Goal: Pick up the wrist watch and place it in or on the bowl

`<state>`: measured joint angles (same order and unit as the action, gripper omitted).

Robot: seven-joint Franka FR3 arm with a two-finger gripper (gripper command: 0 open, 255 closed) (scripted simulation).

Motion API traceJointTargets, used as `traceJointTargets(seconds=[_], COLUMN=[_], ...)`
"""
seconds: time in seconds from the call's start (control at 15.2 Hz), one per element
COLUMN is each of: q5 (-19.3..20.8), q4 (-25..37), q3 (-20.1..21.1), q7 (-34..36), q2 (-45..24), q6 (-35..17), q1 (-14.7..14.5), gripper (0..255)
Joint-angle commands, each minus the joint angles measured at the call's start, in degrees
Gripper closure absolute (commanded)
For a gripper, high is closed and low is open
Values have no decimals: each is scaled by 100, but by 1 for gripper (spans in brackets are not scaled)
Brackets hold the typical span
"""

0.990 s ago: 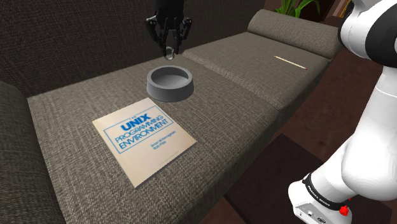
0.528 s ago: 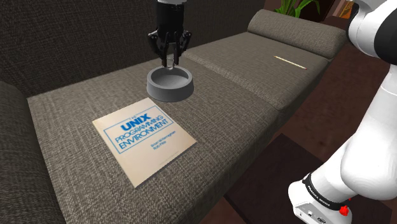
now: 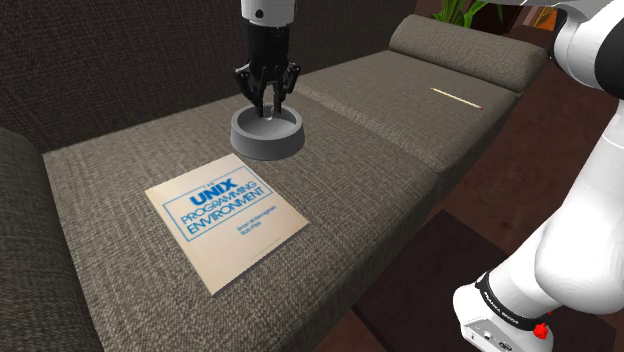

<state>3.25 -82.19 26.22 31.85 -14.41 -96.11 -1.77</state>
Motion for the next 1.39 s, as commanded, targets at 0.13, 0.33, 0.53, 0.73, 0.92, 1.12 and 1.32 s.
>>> traceJointTargets(seconds=[0.13, 0.33, 0.53, 0.73, 0.92, 1.12, 1.32], q5=[-1, 0, 0, 37, 92, 92, 92], q4=[-8, -7, -7, 494, 1014, 1013, 1014], q3=[0, 0, 0, 6, 11, 11, 11], q7=[-1, -1, -1, 15, 37, 37, 37], q2=[1, 1, 1, -84, -207, -207, -207], q6=[-8, -7, -7, 415, 819, 819, 819], q1=[1, 1, 1, -41, -101, -101, -101], gripper=[255, 0, 0, 0, 0, 0, 0])
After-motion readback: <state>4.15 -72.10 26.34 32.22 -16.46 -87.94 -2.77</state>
